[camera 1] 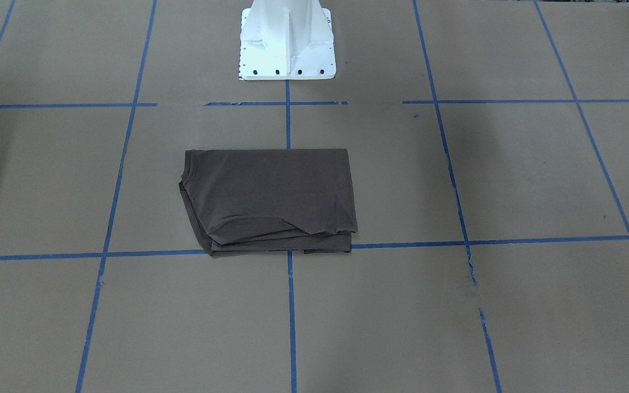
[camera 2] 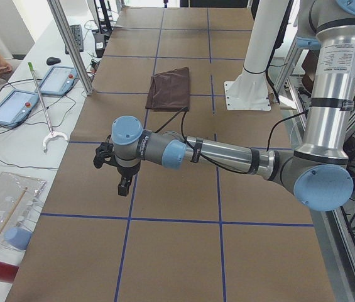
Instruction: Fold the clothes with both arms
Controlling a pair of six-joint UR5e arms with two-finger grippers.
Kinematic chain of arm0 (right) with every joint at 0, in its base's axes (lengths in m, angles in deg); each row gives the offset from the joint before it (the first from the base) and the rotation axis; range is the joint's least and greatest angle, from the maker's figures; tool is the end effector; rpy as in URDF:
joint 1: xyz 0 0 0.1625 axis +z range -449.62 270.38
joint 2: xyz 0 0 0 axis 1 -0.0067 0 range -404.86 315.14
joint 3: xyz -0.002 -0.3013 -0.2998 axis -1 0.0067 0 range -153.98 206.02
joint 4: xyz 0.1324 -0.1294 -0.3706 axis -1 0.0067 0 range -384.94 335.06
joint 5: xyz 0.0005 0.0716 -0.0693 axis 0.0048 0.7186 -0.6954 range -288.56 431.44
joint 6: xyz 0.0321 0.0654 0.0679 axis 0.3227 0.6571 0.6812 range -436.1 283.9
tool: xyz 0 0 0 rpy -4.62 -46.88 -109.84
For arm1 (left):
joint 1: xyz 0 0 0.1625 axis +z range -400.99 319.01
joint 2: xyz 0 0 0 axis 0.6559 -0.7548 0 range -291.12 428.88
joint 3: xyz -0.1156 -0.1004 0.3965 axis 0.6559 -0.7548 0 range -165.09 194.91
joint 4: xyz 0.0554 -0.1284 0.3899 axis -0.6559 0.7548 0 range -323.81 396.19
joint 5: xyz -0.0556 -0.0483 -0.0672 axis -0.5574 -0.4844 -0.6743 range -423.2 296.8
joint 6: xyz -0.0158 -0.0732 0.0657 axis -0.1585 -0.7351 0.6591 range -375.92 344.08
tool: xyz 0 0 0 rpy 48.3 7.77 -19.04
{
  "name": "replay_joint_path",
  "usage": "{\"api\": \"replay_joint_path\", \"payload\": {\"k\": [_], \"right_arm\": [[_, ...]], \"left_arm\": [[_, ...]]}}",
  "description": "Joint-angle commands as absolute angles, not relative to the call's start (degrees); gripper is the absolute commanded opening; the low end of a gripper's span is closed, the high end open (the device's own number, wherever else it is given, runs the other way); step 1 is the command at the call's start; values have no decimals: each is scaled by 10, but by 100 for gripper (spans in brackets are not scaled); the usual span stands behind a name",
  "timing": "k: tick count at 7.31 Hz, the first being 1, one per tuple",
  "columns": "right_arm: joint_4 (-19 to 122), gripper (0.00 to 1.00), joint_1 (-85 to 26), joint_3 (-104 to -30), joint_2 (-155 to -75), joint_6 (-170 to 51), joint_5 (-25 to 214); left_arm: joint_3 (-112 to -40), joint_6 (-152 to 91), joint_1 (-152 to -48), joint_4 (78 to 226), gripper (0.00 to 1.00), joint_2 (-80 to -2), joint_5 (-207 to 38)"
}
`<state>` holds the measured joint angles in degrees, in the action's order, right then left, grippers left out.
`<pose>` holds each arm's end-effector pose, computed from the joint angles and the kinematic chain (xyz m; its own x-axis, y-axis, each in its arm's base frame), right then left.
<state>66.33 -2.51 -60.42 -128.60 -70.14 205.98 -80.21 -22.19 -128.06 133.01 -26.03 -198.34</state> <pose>0.0362 -0.5420 0.6351 0.7124 0.0506 0.6999 -0.0237 0.9986 -0.0480 -0.0350 -0.5409 0.5560 0.6951 0.1354 -0.7060 0.0272 0.9764 0.2141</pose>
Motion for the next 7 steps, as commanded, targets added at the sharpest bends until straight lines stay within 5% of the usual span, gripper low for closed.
{"api": "replay_joint_path", "payload": {"k": [1,7], "right_arm": [[665,100,-34,-608,-1290,-702,2067],[657,100,-34,-607,-1293,-695,2089]], "left_arm": [[-804,-223,-1278,1328,100,-259,-1988],[-781,-227,-1276,1329,100,-245,-1986]]}}
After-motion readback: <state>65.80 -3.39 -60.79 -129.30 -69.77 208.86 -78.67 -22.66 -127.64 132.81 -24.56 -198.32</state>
